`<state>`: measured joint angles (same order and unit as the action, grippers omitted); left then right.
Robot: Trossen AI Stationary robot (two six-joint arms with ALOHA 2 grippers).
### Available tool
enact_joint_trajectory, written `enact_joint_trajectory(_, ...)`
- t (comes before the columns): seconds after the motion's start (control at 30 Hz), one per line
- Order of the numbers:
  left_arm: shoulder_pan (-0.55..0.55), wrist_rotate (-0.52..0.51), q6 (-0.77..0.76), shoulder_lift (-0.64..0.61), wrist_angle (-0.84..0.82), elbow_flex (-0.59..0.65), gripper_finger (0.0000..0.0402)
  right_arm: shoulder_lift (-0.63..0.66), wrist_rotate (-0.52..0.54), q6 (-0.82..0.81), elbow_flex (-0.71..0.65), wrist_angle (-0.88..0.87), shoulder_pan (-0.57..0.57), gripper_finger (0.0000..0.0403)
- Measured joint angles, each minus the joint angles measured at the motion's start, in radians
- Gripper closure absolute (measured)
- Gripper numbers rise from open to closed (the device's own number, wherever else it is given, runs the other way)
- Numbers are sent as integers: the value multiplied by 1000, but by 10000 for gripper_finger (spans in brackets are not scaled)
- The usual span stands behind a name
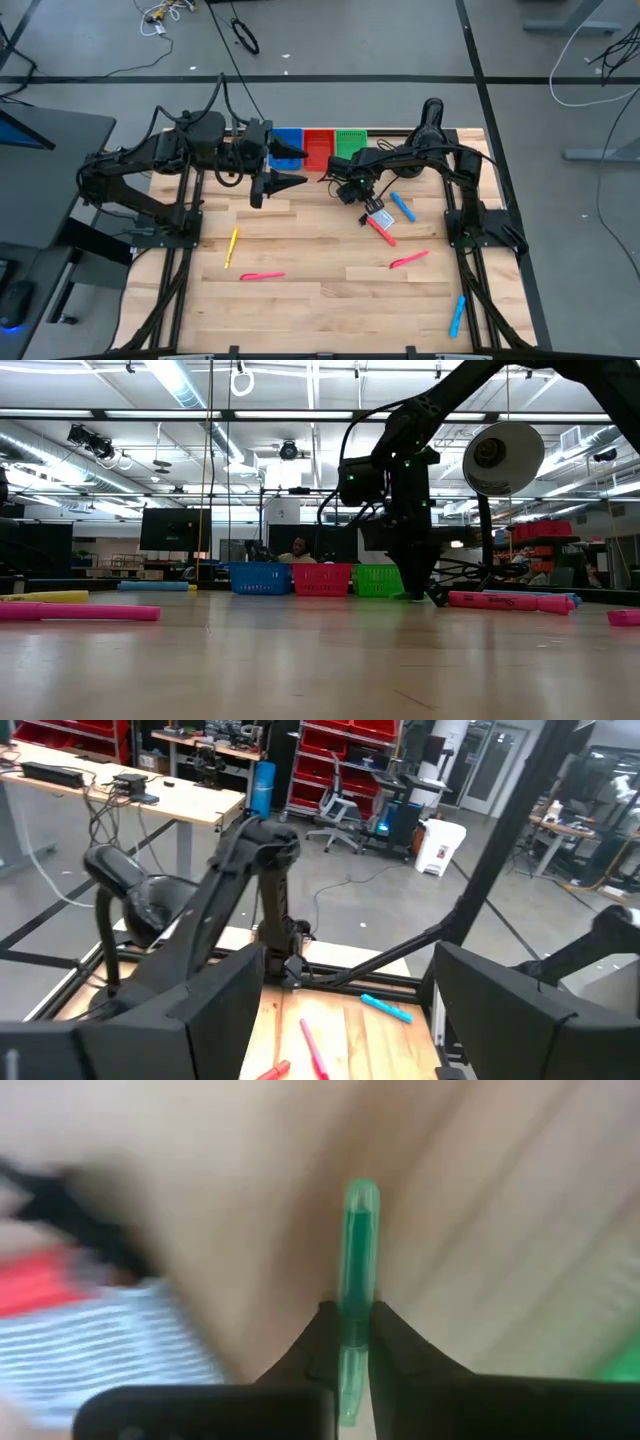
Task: Pick & Place Markers
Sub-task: Put the green pen into the blue bin
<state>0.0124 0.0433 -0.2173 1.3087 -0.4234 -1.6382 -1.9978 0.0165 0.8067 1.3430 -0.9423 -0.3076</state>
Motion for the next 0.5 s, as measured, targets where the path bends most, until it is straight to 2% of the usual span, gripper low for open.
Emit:
enact_joint_trajectory(0.23,35,0,4,0,-1,0,106,98,10,-84,0,-76,40,387)
enact_joint_trajectory(0.5,53,10,4,0,-1,0,106,209,13,-241,1,-74,84,388)
